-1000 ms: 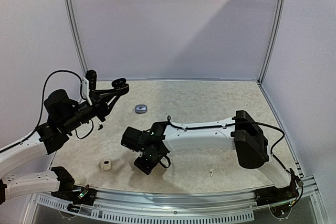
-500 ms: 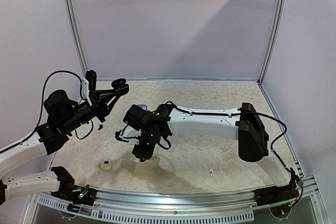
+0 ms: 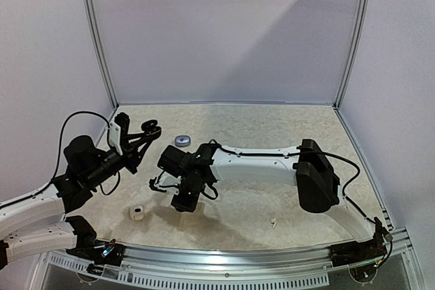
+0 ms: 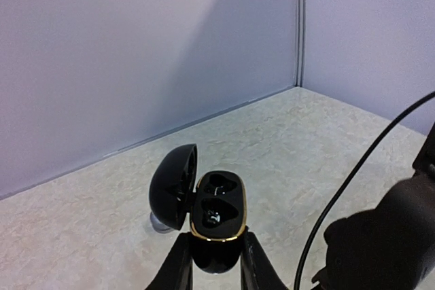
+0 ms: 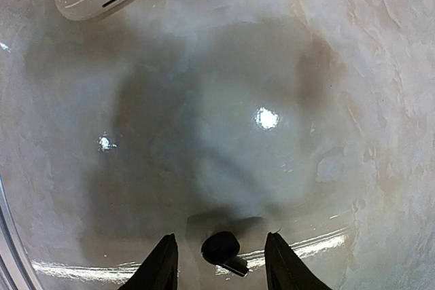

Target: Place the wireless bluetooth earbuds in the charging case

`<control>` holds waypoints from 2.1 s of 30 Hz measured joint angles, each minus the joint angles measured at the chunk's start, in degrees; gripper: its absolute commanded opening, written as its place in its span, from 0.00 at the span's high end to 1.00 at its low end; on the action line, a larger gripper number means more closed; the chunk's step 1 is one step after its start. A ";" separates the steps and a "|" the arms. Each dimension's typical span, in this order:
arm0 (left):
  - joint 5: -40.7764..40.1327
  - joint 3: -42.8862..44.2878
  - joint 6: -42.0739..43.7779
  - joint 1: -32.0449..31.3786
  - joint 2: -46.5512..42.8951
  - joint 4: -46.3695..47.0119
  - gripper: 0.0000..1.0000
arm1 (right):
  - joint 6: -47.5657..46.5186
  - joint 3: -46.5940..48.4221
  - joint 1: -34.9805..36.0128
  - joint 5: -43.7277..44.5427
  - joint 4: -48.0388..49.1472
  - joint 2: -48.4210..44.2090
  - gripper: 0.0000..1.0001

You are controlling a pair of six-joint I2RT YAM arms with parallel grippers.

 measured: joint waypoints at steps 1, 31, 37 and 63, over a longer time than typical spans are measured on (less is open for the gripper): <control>-0.52 -1.07 1.36 -0.13 -1.18 -0.20 1.00 | 0.07 0.00 0.00 -0.02 0.00 0.02 0.58; -4.46 -1.14 10.43 -1.97 -17.68 -16.92 1.00 | 6.60 0.17 -0.07 1.22 -0.76 1.16 1.00; -3.80 -1.20 13.44 -2.08 -15.10 -11.56 1.00 | 16.20 -2.49 -1.73 0.50 0.79 -2.89 1.00; 1.90 -3.76 8.57 -2.38 11.87 43.58 1.00 | 35.80 -21.99 0.09 8.81 67.80 -33.09 1.00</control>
